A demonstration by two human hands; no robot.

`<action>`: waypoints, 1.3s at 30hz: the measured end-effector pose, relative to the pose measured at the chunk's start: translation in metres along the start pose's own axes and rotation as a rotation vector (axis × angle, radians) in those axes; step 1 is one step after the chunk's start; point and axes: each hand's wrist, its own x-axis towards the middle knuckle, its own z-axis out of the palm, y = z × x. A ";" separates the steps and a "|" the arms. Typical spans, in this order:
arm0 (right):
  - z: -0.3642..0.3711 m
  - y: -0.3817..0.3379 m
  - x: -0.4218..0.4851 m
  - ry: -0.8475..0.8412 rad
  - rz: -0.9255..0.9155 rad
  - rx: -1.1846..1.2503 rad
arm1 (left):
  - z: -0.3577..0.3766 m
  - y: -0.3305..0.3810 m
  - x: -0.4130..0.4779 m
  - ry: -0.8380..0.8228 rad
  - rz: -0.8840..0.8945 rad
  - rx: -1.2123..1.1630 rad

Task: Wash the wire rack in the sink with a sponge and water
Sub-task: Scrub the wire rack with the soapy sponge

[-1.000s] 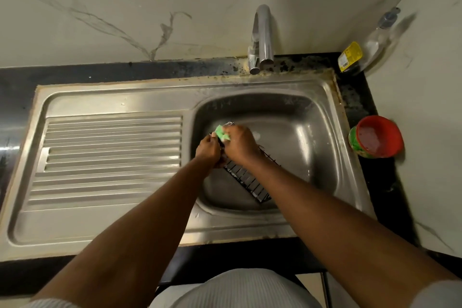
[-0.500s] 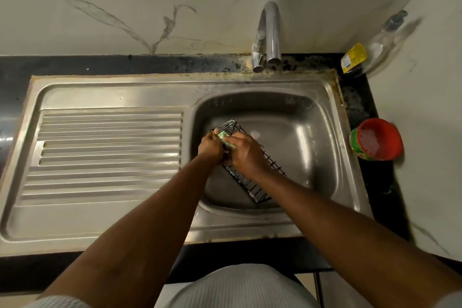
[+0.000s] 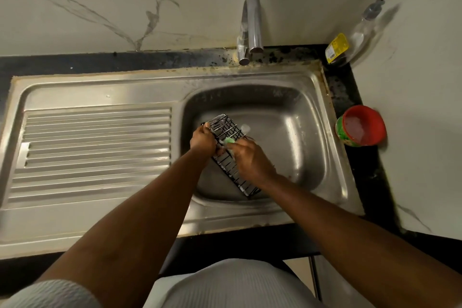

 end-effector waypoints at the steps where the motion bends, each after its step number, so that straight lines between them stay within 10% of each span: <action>1: 0.000 0.001 -0.001 -0.019 -0.035 -0.006 | 0.000 0.000 0.001 0.000 0.005 0.003; 8: -0.026 0.051 0.008 0.072 0.224 -0.069 | 0.003 0.000 -0.002 0.005 -0.023 -0.058; 15: -0.007 0.018 -0.024 -0.040 -0.010 0.012 | 0.004 -0.001 0.001 0.016 -0.009 -0.009; 21: -0.030 0.059 -0.021 0.035 0.291 -0.109 | 0.005 0.002 -0.004 -0.022 -0.026 -0.085; 28: -0.011 0.025 -0.051 -0.069 0.033 -0.033 | 0.007 0.004 -0.004 -0.008 -0.055 -0.097; 39: -0.031 0.050 -0.026 0.089 0.521 0.077 | 0.041 -0.016 -0.056 -0.252 -0.242 -0.100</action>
